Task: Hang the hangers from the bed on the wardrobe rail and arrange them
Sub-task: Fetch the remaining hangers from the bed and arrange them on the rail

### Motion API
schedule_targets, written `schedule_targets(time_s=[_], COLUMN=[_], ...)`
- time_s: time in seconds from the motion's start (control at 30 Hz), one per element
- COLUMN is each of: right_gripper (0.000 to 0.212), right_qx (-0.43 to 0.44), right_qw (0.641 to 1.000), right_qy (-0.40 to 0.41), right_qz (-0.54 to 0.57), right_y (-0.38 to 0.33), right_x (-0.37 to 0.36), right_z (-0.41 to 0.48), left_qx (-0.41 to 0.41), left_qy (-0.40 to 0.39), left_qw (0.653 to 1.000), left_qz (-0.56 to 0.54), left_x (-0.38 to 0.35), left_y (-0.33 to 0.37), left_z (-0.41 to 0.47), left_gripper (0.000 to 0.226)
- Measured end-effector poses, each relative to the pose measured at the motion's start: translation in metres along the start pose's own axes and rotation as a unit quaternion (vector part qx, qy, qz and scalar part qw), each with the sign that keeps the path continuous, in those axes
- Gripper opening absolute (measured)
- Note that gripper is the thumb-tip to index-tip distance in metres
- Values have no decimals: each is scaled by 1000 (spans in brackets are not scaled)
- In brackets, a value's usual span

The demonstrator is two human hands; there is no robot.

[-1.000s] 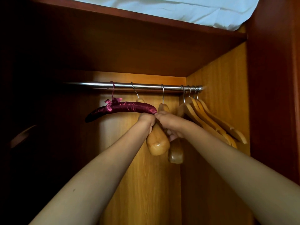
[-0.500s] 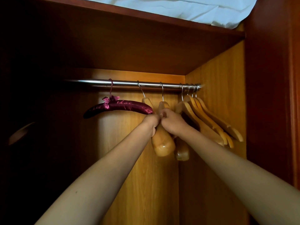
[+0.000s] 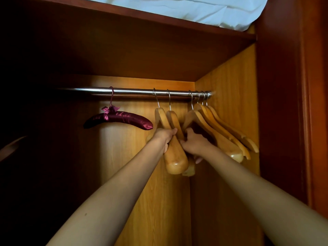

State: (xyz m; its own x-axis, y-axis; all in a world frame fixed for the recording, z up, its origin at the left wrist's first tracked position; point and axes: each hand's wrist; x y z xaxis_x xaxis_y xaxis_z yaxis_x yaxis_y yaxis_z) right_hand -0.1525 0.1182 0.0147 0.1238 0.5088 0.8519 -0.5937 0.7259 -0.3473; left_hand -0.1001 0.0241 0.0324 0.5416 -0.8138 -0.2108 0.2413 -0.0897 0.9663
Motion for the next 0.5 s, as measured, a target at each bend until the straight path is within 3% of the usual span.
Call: schedule_targets(time_s=[0.2,0.37,0.5], right_gripper=[62,56,31], right_qx=[-31,-39,-16], right_qw=[988,984,973], right_qy=[-57,28,5], right_qz=[137,171,231], right_y=[4,9,14], right_x=[-1,-2,15], right_z=[2,4,-1], left_qx=[10,21,30], left_qy=[1,0,-7], left_qw=[999,998,998], left_qz=[33,57,59], left_x=[0,-2,-6], left_y=[2,6,7], left_z=[1,-2,-3], left_gripper=[47,49,49])
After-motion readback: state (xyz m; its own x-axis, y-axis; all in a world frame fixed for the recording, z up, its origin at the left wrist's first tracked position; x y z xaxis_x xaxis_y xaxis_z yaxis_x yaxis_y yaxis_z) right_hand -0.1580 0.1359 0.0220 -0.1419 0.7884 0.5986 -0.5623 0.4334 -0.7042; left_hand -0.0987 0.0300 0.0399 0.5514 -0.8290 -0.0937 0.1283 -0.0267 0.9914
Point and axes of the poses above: each hand's wrist, its own z-axis towards the middle knuckle, its own x-axis out of the back of the hand, y = z × x, and after that the axes turned 11 degrees about -z, right-handed
